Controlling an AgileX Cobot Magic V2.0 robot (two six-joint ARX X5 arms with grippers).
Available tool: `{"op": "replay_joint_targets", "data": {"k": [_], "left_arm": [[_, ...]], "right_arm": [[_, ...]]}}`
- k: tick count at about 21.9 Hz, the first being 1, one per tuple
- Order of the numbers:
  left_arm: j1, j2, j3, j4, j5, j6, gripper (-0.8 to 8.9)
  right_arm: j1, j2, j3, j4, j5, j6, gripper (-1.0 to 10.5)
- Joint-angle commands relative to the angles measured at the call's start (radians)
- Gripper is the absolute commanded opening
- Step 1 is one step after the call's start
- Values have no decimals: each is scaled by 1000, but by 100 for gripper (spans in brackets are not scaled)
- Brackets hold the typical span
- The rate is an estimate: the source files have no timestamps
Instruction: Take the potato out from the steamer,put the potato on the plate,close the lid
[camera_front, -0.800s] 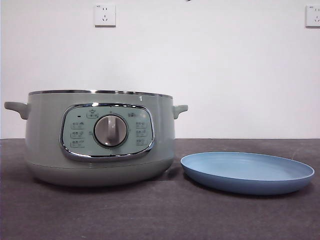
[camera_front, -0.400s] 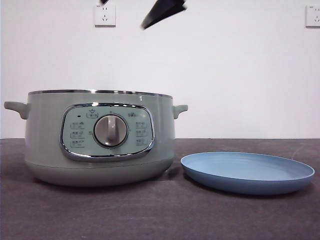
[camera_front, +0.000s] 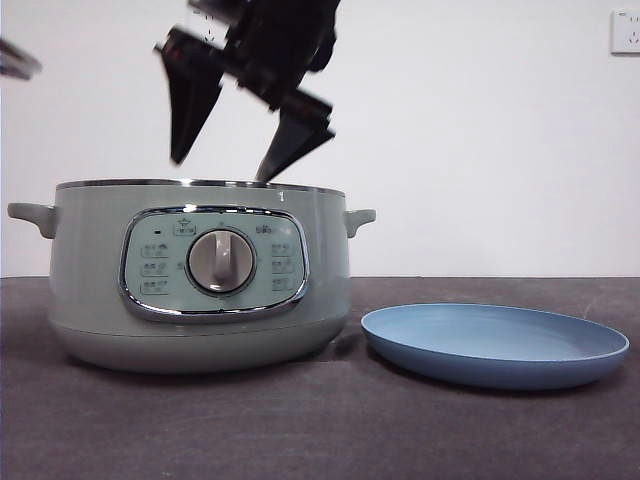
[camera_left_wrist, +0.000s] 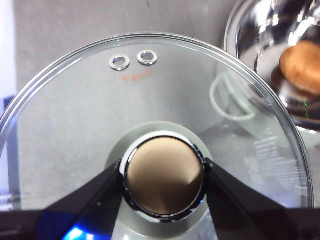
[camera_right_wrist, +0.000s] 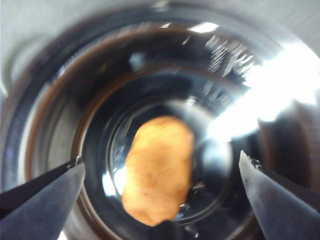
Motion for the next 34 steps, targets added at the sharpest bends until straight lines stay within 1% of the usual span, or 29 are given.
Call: {"op": "replay_joint_targets", "data": {"k": [1,3,6,7,8,9,10,11,12,15,22,24,25,26,27,28,29,31,33,34], "left_arm": [[4,-13,-1,-57,-2,8,-9],[4,-13,-1,-57,-2,8,-9],[4,-13,-1,-57,-2,8,-9],[4,-13,-1,-57,-2,8,-9],[4,-13,-1,-57,-2,8,-9],[4,-13,-1,-57,-2,7,-9],[4,-13,-1,-57,-2,6,-9],[4,-13,-1,-57,-2,6,-9],[4,-13,-1,-57,-2,4,-9],[4,-13,-1,-57,-2,4,-9],[3,-13,-1,-54,6,3,-9],[4,-13,-1,-16,64,3,-9],[3,-12,-1,18,106,4,-9],[4,-11,-1,55,139,4,-9],[4,-10,-1,105,182,4,-9],[4,-8,-1,155,219,4,-9],[3,-6,-1,216,273,3,-9],[3,-3,-1,322,402,2,-9],[3,2,-1,413,504,-24,-9],[2,3,-1,446,535,-39,-9]], "right_arm": [[15,45,1,-1,5,-9,622],[27,73,1,-3,30,-17,621],[36,111,1,-5,34,-21,621],[36,121,1,-6,42,-21,603],[36,124,1,-6,63,-24,502],[37,126,1,-3,92,-28,344],[38,126,1,5,109,-39,158],[40,126,1,13,111,-52,-10],[41,125,5,18,110,-53,-8],[37,112,60,-34,107,-53,-8],[14,91,409,-347,111,-52,-8],[-2,59,475,-406,156,-45,-8],[-15,26,483,-431,193,-32,-8],[-25,2,483,-455,228,-9,-8],[-36,-29,483,-485,285,23,-8],[-48,-53,483,-486,328,66,-8],[-67,-86,483,-486,346,99,-8],[-105,-146,483,-486,342,132,-8],[-144,-199,483,-489,341,153,-8],[-163,-219,483,-489,330,156,-8]]}}
